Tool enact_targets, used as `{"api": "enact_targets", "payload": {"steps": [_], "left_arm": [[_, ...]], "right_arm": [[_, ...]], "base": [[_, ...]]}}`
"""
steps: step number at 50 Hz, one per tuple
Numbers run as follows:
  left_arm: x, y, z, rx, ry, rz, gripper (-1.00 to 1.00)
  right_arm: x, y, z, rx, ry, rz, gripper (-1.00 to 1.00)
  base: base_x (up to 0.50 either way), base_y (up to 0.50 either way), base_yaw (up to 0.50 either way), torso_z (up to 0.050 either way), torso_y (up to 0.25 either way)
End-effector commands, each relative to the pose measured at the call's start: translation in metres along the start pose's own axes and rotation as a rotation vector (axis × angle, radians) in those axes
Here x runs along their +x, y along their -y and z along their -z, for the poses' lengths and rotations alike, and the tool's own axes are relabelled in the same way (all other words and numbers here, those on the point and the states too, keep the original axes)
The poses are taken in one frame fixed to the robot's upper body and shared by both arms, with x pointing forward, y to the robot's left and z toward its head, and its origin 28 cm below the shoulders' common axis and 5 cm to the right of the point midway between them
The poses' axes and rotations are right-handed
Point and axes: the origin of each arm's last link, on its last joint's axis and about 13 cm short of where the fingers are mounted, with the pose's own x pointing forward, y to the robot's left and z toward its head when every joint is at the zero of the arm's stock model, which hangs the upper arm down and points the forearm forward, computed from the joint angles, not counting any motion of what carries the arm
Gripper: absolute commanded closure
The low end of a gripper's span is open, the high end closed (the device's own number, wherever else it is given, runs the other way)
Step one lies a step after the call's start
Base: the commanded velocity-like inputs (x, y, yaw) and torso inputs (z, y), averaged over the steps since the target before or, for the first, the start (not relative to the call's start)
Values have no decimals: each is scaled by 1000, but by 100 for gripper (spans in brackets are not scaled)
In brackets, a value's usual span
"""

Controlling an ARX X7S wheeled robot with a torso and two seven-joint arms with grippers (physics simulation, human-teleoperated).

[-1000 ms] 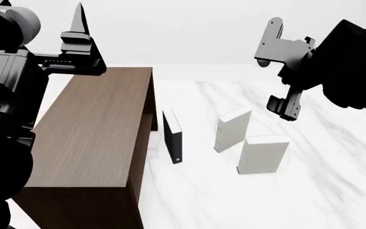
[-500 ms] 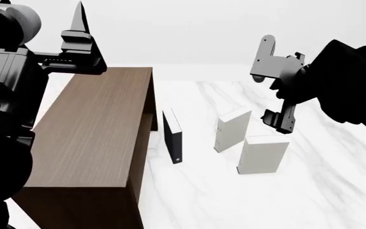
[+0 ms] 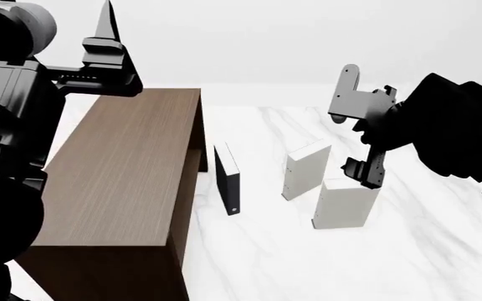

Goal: Pick up the book on the right and place it under the cabinet shelf.

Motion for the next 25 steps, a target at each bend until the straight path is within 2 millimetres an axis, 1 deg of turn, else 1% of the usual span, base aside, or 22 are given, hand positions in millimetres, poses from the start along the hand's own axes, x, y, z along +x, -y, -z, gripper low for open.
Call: {"api": "enact_targets", "payload": {"steps": [1,25], "left_arm": [[0,0,0,-1,1,1,-100],[-3,0,-2,0,4,1,-100]], "right_arm": [[9,-4,4,6,-3,-9,-100],[24,-13,12,41,-34,-19,-100]], "base": [[0,0,0,0,0],[0,0,0,0,0]]}}
